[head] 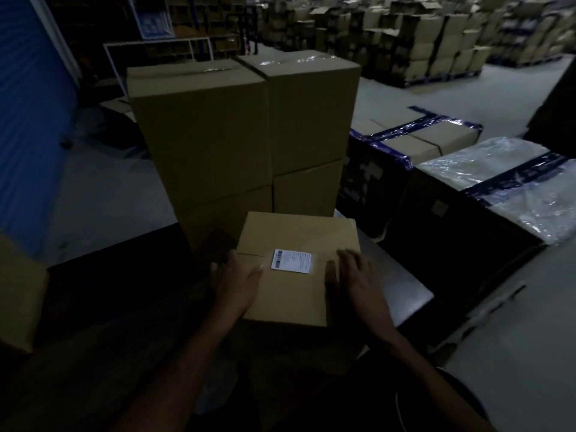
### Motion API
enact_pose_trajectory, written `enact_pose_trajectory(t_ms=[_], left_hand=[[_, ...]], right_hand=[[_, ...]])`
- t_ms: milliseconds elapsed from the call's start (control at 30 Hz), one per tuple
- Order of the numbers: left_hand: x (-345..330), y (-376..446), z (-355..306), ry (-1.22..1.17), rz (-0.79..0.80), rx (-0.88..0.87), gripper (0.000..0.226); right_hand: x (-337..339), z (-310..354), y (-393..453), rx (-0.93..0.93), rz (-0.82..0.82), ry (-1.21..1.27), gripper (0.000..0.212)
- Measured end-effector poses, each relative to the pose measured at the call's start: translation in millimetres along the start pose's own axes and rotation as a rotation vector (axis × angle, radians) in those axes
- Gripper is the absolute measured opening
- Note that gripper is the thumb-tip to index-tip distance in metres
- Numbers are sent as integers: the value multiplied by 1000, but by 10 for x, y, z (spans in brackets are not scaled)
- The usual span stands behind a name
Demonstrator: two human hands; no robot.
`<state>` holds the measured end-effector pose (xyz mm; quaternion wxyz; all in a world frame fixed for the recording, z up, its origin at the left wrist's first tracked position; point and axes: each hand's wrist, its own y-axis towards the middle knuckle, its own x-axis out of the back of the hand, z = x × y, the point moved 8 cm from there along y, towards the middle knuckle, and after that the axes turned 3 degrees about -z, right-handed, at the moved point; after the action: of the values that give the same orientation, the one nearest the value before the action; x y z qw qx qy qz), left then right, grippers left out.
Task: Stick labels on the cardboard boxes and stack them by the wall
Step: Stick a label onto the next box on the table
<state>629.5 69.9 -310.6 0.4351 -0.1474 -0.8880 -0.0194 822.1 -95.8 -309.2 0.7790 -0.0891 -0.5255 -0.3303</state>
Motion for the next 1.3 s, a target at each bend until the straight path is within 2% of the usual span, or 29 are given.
enact_pose_trajectory(t_ms=[33,133,267,400,500,633,700,800,933,1100,1300], left_hand=[[-48,64,-107,25,5,-29,73],[-256,223,-425,133,-12,-145,78],[-475,324,-735,210,-9,-271,109],[-587,439,-929,242,7,-353,120],[-671,464,-1030,256,38,-381,121],[-751,433,-1140,277,21,-416,120],[-776,422,-1167,278,-9,-436,120],[-801,432,-1169,273,-21,-458,119],[-795,428,-1160,282,-43,-477,123],[-776,433,-1160,330,-63,-493,131],[-799,438,-1163,330,-17,-480,136]], right_hand=[[8,18,9,31,-2,-48,60],[126,-21,1,64,-114,-199,34],[280,-142,21,6,-211,-321,26],[240,-279,195,-4,-187,-202,22],[245,-310,250,24,-188,-105,16],[304,-385,282,-18,-168,-98,7],[320,-440,300,-101,-173,-27,8],[355,-479,286,-221,-291,90,15],[332,-426,246,-231,-332,98,21],[297,-411,305,-203,-274,74,29],[252,-402,329,-151,-189,46,33]])
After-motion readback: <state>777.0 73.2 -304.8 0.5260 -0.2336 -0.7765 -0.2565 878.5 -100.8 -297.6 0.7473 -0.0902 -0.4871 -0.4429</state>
